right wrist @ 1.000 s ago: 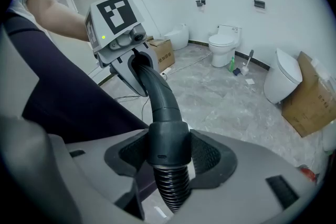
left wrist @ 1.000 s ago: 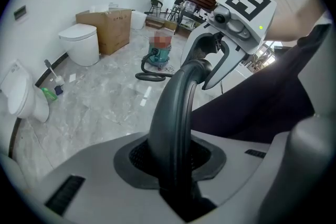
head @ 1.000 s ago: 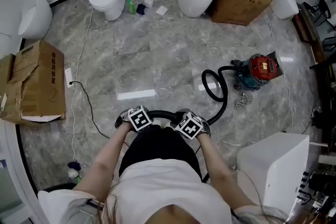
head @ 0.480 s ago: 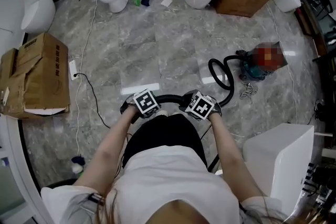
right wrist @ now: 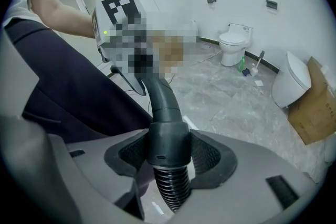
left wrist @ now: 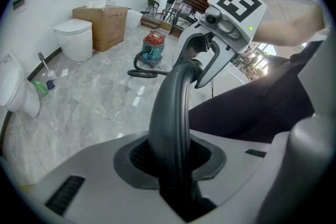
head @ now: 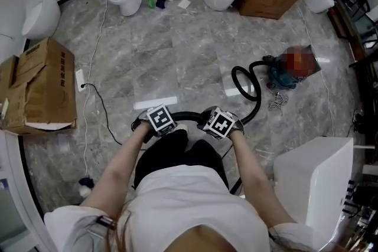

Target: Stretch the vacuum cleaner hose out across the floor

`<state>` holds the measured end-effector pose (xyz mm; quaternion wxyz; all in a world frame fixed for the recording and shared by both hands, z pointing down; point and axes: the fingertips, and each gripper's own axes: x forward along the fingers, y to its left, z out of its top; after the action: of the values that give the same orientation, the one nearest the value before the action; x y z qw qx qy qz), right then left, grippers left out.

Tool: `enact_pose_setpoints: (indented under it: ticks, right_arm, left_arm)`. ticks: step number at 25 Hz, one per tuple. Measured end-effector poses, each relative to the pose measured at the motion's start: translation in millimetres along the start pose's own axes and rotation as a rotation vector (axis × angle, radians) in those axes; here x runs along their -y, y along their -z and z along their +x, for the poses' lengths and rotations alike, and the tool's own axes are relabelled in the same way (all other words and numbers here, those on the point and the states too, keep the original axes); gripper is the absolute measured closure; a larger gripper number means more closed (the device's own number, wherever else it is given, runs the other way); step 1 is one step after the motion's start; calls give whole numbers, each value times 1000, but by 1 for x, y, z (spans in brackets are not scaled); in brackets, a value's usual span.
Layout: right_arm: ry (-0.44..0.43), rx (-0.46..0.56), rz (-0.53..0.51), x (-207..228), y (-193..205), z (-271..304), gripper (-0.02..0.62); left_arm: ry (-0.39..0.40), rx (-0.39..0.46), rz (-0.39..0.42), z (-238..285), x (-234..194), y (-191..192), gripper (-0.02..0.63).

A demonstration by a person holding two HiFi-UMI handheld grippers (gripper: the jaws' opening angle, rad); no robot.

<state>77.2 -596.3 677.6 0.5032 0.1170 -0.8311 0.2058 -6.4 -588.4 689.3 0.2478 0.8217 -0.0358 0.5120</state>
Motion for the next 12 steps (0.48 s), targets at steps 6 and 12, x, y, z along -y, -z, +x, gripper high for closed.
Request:
enact_pose_setpoints:
  ticks: [6, 12]
  right_arm:
    - [-4, 0, 9, -19, 27, -11, 351]
    - [-18, -27, -35, -57, 63, -23, 351]
  left_arm:
    - [-9, -16, 22, 10, 32, -6, 494]
    - [-20, -12, -18, 23, 89, 3, 494]
